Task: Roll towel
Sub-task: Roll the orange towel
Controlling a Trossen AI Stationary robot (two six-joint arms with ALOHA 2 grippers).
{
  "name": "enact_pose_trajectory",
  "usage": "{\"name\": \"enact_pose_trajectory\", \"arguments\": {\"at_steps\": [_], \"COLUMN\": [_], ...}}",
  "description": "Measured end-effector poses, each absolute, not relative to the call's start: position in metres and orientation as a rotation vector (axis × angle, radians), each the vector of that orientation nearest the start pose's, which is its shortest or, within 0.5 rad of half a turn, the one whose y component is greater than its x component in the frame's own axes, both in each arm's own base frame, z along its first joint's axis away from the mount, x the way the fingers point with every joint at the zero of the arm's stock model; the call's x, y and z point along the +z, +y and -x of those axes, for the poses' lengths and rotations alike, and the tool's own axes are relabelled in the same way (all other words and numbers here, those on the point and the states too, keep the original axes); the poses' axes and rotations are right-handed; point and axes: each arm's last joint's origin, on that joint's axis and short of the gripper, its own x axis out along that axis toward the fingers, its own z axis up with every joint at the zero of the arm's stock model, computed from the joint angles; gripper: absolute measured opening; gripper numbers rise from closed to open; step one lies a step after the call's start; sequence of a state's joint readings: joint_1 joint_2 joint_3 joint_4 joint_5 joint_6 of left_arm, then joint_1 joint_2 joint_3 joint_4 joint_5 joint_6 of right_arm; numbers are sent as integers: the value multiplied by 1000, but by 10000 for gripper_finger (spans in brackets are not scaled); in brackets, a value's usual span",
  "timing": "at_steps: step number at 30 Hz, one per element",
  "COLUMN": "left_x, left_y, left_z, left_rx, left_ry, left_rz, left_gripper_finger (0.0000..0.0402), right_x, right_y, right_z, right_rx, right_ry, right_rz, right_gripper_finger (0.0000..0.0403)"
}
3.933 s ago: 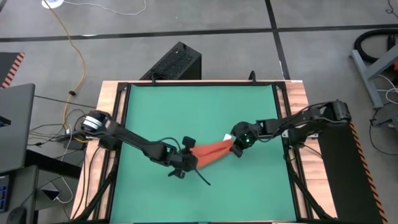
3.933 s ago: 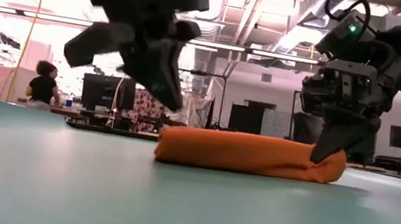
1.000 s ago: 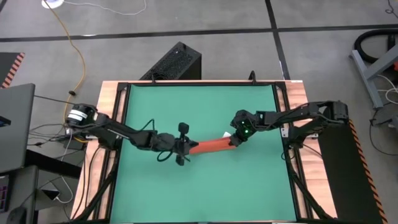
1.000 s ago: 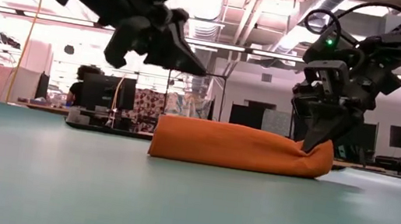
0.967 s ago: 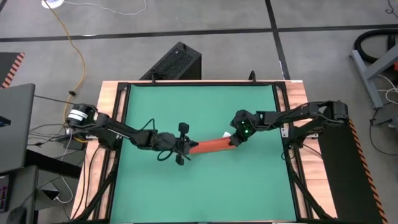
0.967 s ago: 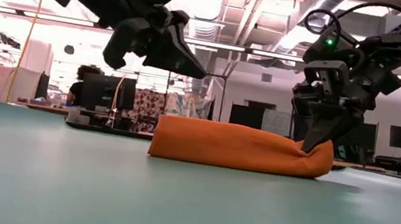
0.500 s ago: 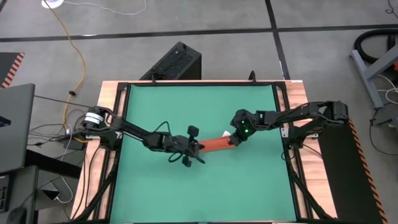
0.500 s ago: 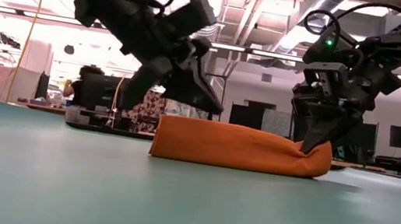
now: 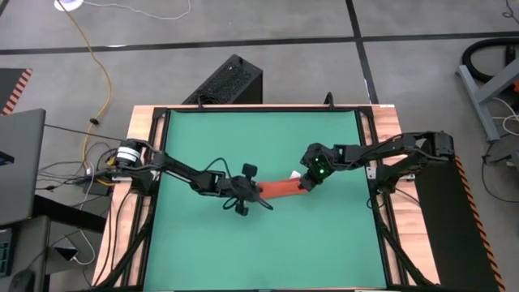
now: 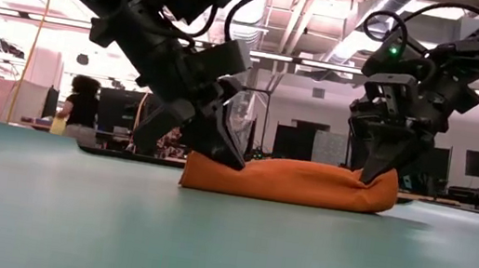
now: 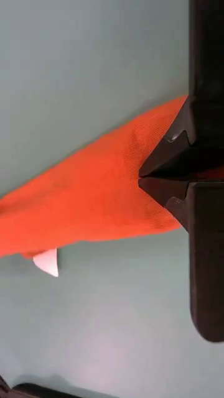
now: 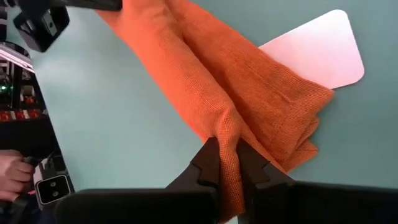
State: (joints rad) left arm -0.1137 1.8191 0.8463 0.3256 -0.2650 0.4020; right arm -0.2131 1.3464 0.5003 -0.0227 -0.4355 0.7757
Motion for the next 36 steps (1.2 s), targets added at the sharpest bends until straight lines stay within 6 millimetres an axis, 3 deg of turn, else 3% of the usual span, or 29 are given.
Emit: {"name": "enact_pose_trajectory", "arguments": {"at_steps": [21, 27, 32, 36], "left_x": [125, 123, 123, 123], "left_y": [-28, -28, -28, -28], "left_z": [-341, -339, -339, -339], "left_rx": [42, 47, 49, 50], "left_ry": [766, 787, 793, 793], "left_rz": [-425, -410, -405, -400], "left_gripper_finger": [0, 0, 0, 0], "right_x": [152, 159, 177, 193], "right_y": [-35, -40, -43, -23], "right_z": [-236, -233, -227, -230], "right_rx": [-128, -190, -197, -60], "right_ry": [749, 698, 603, 508], "right_rz": [-840, -741, -629, -468], "right_gripper_finger": [164, 170, 164, 157]}}
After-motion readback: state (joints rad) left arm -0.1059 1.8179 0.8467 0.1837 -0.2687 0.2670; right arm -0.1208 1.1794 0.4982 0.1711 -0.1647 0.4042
